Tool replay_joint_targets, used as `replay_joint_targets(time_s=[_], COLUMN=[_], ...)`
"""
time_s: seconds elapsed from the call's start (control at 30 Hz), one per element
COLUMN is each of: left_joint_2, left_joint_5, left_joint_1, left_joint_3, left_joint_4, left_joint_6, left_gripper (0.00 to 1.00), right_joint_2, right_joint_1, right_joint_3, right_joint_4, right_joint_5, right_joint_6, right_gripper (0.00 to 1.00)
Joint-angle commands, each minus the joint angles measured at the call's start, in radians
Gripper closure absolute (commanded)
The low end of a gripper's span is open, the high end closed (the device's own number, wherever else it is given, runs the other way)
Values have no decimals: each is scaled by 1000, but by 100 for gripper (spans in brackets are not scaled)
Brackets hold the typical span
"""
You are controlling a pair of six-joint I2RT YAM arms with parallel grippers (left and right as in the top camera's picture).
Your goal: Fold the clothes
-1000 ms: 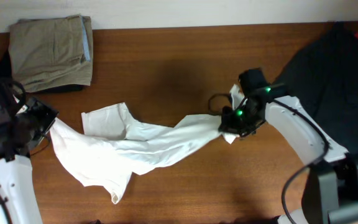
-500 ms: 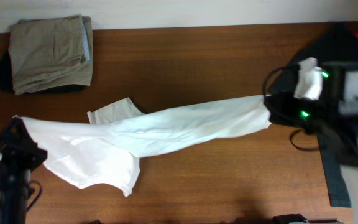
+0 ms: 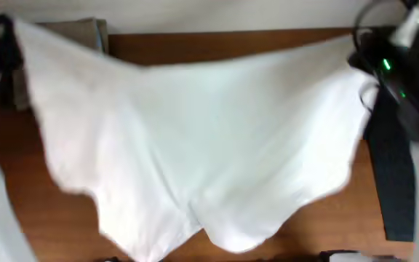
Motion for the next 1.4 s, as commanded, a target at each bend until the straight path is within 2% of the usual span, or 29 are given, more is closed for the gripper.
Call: replay_joint_targets(time_s=[0.0,0.1,0.17,0.2,0.23,0.27,0.3,0.33,0.37,0.43,0.5,0.57,0.63,0.67,0.7,0.77,0.9,0.97,1.0,1.03,1.07,1.1,1.13,1.27,1.3,1.37], left_joint_2=[327,628,768,840,895,939,969,978,974,923,769,607,506,435,414,388,379,380,380,385,396,412,439,599,656,747], left_joint_5=[10,-49,-71,-127,-180,-216,-239,-240,-239,-236,-255,-361,-382,-382,-382,-381,-382,-382,-378,-378,-378,-378,-378,-351,-358,-371], left_joint_1=[-109,-239,-318,-360,-393,-418,-435,-439,-440,-426,-414,-414,-412,-411,-411,-412,-412,-412,-415,-425,-440,-463,-485,-519,-519,-510], left_joint_3=[-2,-2,-2,-2,-2,-2,-2,-2,2,38,52,52,52,52,52,52,52,50,50,50,47,21,-29,-149,-166,-167], left_joint_4=[121,320,437,486,516,529,525,518,503,394,281,210,139,27,-28,-259,-447,-526,-566,-608,-633,-624,-577,-463,-418,-356], left_joint_6=[52,54,53,40,35,35,37,39,40,106,237,249,249,249,249,249,249,249,264,273,283,283,283,282,282,282], left_gripper=[99,99,99,99,86,76,47,14,1,1,1,1,1,1,1,1,1,1,2,9,23,53,78,99,99,99], right_joint_2=[258,440,531,578,616,645,654,653,646,632,597,552,516,487,473,431,365,357,358,358,359,359,361,363,364,364], right_joint_1=[-36,-35,-35,-36,-36,-36,-38,-42,-56,-84,-118,-122,-120,-119,-120,-119,-119,-119,-110,-99,-86,-71,-54,-56,-56,-56], right_joint_3=[1,1,1,1,1,1,1,1,18,77,183,255,275,275,275,275,274,274,249,217,172,104,-4,-256,-311,-381], right_joint_4=[75,174,239,273,293,300,294,286,251,142,-20,-129,-185,-235,-266,-340,-484,-569,-589,-588,-574,-531,-454,-255,-207,-146], right_joint_5=[-43,-44,-43,-42,-19,2,11,14,13,14,13,13,-3,-45,-74,-101,-105,-104,-104,-104,-104,-104,-104,-104,-104,-104], right_joint_6=[21,10,10,10,10,10,10,9,10,10,10,9,9,9,0,-24,-40,-100,-154,-168,-172,-172,-171,-171,-171,-171], right_gripper=[96,96,96,94,73,32,1,1,1,1,1,1,1,1,1,1,1,6,13,36,60,79,89,90,95,96])
